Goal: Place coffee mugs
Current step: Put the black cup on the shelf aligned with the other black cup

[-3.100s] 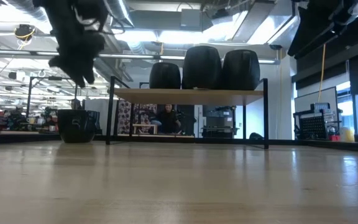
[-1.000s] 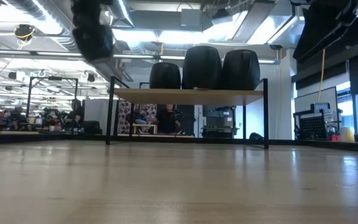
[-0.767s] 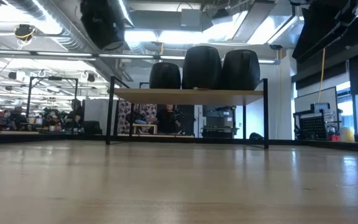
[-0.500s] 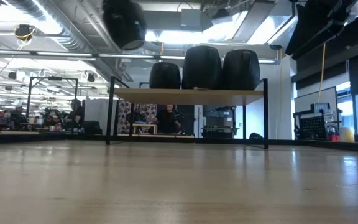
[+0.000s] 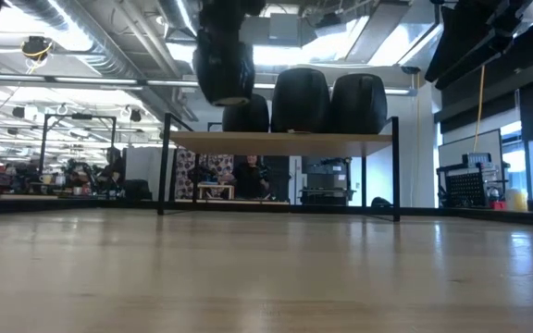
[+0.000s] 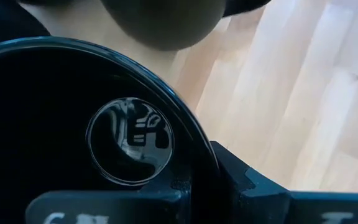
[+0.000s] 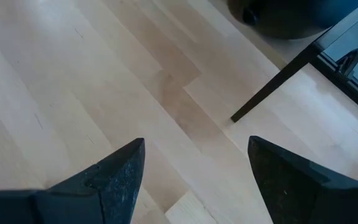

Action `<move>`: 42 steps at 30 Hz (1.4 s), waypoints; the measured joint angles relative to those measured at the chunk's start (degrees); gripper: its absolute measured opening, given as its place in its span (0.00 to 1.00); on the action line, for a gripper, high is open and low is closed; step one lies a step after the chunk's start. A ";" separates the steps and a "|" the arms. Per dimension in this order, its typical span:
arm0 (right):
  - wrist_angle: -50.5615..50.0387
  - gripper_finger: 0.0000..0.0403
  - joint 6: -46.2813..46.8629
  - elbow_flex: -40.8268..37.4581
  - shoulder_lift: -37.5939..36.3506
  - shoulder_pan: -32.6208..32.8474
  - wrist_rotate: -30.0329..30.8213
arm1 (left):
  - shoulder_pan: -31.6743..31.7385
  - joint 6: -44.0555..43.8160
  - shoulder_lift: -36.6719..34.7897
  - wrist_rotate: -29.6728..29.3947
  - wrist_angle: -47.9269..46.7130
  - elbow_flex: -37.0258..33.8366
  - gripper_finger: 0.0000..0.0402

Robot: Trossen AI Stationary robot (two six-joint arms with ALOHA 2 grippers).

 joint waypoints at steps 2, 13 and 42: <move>-0.02 0.68 0.00 0.00 0.00 0.00 0.00 | 0.44 -0.02 1.28 -0.12 -0.87 0.00 0.06; -0.02 0.68 -0.01 0.00 0.02 0.00 0.02 | 3.07 -1.23 4.71 -0.55 -3.12 -0.02 0.06; 0.13 0.68 -0.68 0.02 0.02 0.00 -0.45 | 4.66 4.51 5.04 3.43 3.66 -0.09 0.08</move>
